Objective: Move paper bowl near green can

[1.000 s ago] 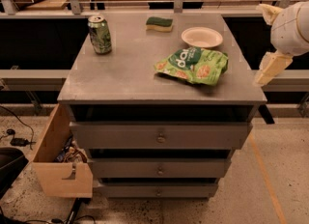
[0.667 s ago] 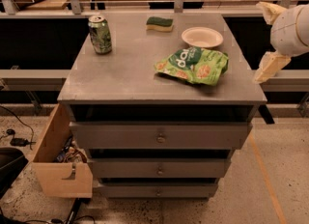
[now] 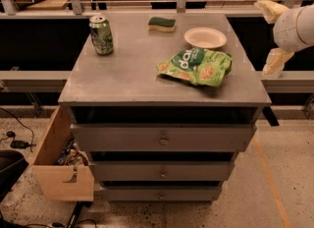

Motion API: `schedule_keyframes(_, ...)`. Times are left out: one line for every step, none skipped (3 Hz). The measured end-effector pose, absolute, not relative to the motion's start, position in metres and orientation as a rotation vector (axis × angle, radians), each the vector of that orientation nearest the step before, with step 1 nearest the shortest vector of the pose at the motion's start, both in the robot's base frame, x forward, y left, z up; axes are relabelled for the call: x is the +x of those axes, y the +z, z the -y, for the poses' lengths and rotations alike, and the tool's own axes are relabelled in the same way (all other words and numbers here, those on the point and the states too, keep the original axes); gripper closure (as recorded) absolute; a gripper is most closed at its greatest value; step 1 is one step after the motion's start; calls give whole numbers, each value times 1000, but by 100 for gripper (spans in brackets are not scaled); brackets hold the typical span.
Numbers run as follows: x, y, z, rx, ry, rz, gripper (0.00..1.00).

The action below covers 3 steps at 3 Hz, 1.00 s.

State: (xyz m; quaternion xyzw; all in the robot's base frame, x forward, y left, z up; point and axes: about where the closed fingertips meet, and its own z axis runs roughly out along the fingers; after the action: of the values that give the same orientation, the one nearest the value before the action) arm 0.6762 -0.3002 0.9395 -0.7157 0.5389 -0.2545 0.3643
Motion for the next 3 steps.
schedule_keyframes(701,934,310,-1861,-686,-1327,0)
schedule_keyframes(725,931,312,-1866,-701,-1268,0)
schedule_keyframes(747,930,312,-1867,-710,-1205,0)
